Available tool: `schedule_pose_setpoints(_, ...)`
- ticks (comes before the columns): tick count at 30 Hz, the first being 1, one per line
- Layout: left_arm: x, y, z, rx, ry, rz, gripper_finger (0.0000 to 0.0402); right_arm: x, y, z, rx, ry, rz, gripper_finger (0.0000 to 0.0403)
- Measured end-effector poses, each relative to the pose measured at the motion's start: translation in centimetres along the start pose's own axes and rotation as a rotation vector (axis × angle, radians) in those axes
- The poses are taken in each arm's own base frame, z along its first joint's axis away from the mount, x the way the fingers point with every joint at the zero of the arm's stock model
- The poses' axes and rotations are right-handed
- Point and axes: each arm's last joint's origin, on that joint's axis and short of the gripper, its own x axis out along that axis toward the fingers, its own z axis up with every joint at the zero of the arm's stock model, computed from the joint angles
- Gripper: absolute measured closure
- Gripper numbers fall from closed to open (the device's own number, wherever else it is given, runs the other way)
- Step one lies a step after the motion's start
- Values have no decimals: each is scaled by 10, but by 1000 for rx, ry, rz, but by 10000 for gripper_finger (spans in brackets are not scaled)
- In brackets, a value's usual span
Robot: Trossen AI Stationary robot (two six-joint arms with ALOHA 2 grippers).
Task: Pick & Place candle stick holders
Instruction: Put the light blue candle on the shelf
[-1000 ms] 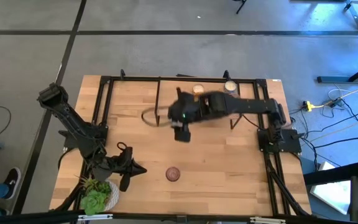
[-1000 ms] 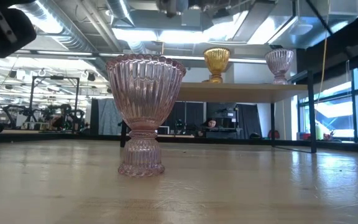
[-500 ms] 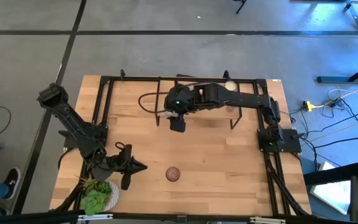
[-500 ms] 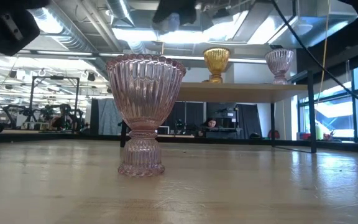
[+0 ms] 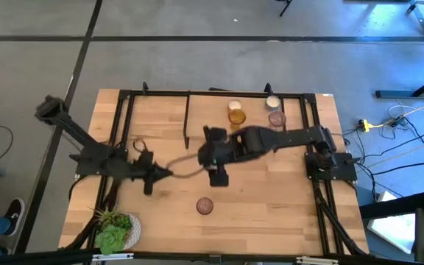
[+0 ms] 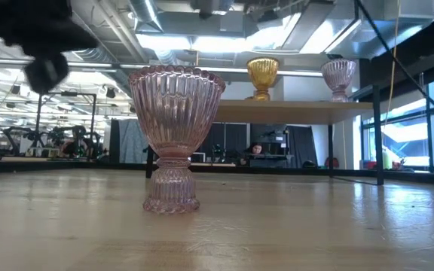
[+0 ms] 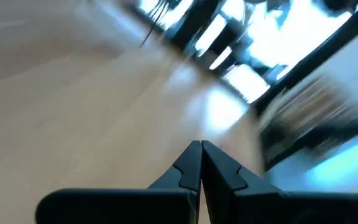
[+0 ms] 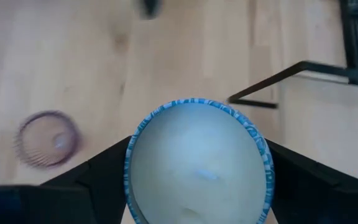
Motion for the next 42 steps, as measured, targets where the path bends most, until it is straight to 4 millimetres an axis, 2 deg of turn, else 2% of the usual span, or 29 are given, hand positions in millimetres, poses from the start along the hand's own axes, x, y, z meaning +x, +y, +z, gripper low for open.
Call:
schedule_pose_setpoints(4,-10,32,19,-210,-276,-373,398,-6,22,-4,-6,12,-18,102)
schedule_pose_setpoints(6,-13,41,26,-258,-365,-446,397,-8,31,-5,-16,5,-20,102)
schedule_pose_setpoints(8,-9,41,29,-230,-332,-445,393,-10,37,-5,-16,3,-12,102)
schedule_pose_setpoints(13,19,20,34,-151,-162,-316,336,-6,44,-7,-30,17,-30,102)
schedule_pose_setpoints(21,76,-22,42,-101,-67,-316,180,-7,42,-8,-9,24,-61,102)
schedule_pose_setpoints(26,103,-32,39,-57,-38,-334,120,-8,45,-9,-16,31,-69,102)
schedule_pose_setpoints(30,107,-36,41,-58,-91,-393,104,-8,46,-10,-21,36,-76,102)
schedule_pose_setpoints(42,115,-27,61,-47,-128,-409,102,-9,46,-10,-20,35,-79,102)
